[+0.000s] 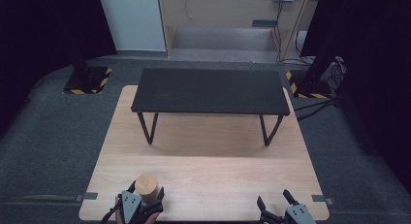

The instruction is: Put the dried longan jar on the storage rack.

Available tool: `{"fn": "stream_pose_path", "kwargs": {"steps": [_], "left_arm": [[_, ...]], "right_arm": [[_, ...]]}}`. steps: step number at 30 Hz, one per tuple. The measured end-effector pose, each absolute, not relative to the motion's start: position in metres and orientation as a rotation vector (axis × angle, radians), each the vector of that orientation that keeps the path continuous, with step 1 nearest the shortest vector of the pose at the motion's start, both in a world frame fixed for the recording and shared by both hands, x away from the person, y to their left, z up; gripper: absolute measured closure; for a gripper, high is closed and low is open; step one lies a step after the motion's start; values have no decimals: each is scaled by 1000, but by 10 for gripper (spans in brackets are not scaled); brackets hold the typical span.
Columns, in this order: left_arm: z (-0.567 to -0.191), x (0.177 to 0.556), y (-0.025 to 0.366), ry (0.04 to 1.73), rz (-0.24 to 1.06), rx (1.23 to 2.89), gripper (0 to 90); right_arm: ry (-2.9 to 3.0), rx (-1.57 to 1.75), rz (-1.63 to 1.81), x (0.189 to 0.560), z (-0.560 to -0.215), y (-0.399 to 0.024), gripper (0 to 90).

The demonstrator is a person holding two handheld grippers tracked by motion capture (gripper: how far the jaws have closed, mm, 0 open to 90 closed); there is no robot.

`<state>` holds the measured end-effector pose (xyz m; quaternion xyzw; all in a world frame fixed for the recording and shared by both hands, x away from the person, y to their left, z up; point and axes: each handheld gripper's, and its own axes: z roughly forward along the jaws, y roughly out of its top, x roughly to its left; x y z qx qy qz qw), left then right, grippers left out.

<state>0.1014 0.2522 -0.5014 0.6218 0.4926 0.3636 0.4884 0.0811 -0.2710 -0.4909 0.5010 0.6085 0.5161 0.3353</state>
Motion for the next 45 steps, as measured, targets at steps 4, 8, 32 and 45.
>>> {"fn": "stream_pose_path", "kwargs": {"steps": [4,8,32,45], "left_arm": [[-501,102,252,1196,881,1513,72],[-502,102,252,1201,883,1513,74],[-503,100,253,1208,905,1505,242],[-486,98,256,1202,891,1521,245]], "right_arm": [[1587,1306,1346,81,-491,-271,40],[1588,1307,1345,81,-492,-272,40],[1593,1311,1343,80,-491,-272,43],[1593,1300,1346,80,-489,-273,44]]}}
